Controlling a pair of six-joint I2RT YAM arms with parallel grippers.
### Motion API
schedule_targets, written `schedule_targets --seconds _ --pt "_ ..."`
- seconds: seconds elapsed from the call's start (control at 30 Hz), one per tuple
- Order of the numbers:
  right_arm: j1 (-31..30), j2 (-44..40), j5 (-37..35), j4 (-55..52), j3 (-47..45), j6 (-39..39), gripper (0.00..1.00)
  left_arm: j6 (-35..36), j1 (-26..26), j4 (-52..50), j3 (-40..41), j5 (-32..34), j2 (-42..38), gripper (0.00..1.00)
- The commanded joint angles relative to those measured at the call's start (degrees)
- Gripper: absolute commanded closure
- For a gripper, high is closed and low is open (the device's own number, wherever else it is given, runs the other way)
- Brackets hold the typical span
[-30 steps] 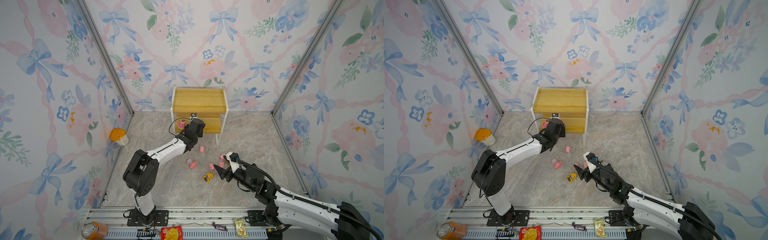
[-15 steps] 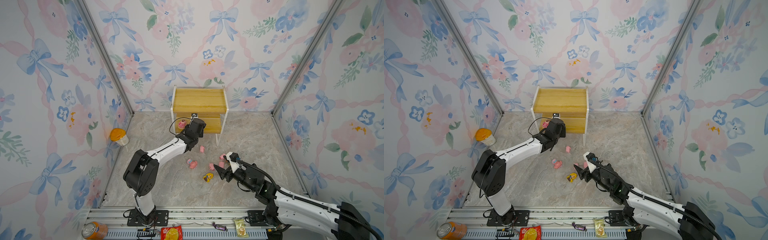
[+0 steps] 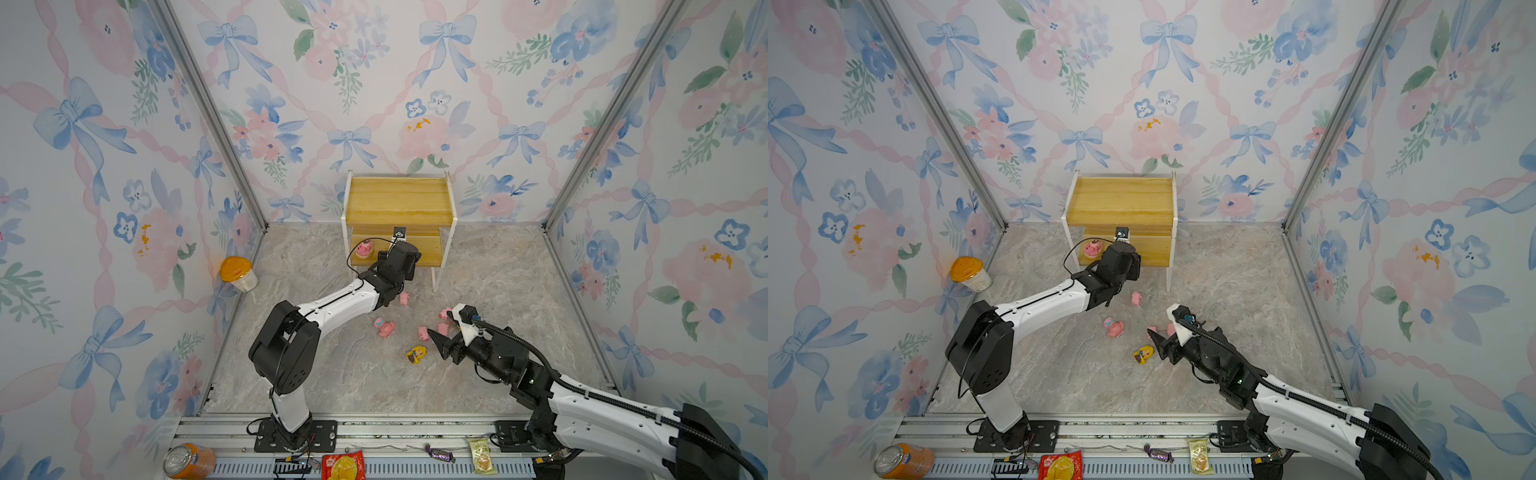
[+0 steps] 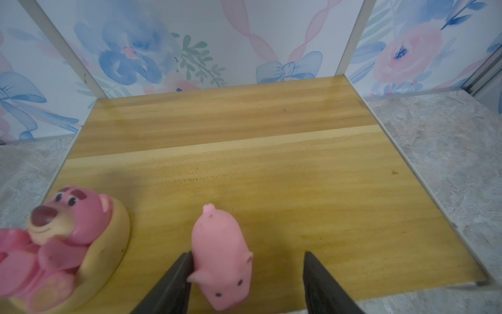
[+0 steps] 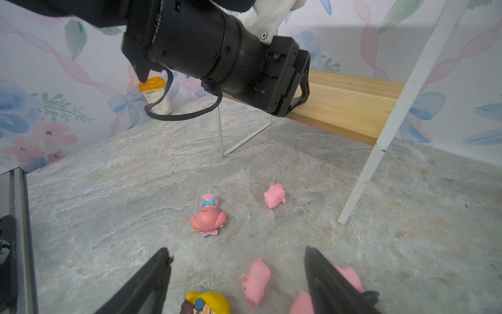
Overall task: Organize plastic toys on shelves
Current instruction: Place the plastic toy on the shelf.
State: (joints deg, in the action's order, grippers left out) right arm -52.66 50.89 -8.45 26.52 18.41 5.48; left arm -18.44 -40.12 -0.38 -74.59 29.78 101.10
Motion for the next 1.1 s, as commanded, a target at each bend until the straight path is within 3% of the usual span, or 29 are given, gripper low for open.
schedule_targets --seconds 0.0,0.77,0.9,1.07 --pt "-0.7 0.2 -0.6 0.1 0.3 -0.6 0.20 1.2 -0.3 3.1 -0.3 2.6 -2.6 0.34" --pt "-0.7 1.5 -1.0 1.0 0.2 -0.7 0.21 0.2 -0.3 3.2 2.5 4.0 -8.0 0.22" --pt "-0.8 2.1 -1.1 1.1 0.4 -0.8 0.20 0.2 -0.5 3.1 3.9 2.4 -9.1 0.24" --pt "-0.7 2.6 -1.1 1.2 0.4 -0.9 0.20 0.1 -0.9 3.5 6.6 0.7 -10.0 0.37"
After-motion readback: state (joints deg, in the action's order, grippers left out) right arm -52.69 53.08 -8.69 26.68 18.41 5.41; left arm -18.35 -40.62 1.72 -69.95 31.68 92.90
